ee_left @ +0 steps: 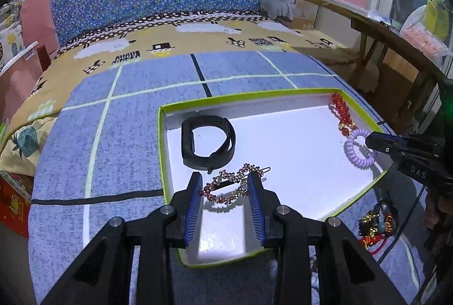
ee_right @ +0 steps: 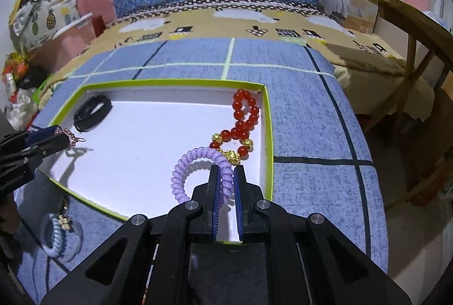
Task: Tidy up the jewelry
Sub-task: 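Carry both items into the tray and open both grippers, then withdraw both open grippers from the tray toward the remaining jewelry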
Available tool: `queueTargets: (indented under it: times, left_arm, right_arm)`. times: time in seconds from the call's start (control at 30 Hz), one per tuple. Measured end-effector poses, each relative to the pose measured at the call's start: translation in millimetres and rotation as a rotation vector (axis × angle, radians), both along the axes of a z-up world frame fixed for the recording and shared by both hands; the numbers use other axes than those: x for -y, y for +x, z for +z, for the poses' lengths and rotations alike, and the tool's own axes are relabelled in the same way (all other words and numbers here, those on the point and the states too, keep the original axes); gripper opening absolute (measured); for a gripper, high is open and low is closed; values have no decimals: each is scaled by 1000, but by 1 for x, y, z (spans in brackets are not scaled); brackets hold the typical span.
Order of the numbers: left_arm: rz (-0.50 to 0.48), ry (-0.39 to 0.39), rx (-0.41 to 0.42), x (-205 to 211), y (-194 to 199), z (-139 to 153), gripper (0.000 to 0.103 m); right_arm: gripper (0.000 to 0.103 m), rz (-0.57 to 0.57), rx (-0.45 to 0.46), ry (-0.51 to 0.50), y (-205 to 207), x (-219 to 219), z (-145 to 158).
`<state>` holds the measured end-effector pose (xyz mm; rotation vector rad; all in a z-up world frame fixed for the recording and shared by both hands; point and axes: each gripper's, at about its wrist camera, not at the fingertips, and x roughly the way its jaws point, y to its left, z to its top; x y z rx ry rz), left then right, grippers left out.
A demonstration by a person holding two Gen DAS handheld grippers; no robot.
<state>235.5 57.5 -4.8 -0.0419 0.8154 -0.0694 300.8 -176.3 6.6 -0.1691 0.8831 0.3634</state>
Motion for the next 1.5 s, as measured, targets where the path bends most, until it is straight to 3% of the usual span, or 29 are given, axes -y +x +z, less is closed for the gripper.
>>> queueTargets:
  times: [0.37,0.53,0.87,1.17,1.5]
  left_arm:
    - [-9,36,-11,2,5,-3,35]
    - [-17,39,-11,3,4,-3,35]
    - [-13,30,13,3,-3,2,40]
    - [-3,19,114,5,-45,24,40]
    - [11,7,186,12,-102,36,40]
  right_arm:
    - [10,1,-6,-27,4,-1,-2]
    - [20,11,2,-13,2,-1,-1]
    - [20,17,38,18,-12,2,9]
    - [20,27,123,74,-57,11,33]
    - [20,58,156,128,-115,16,44]
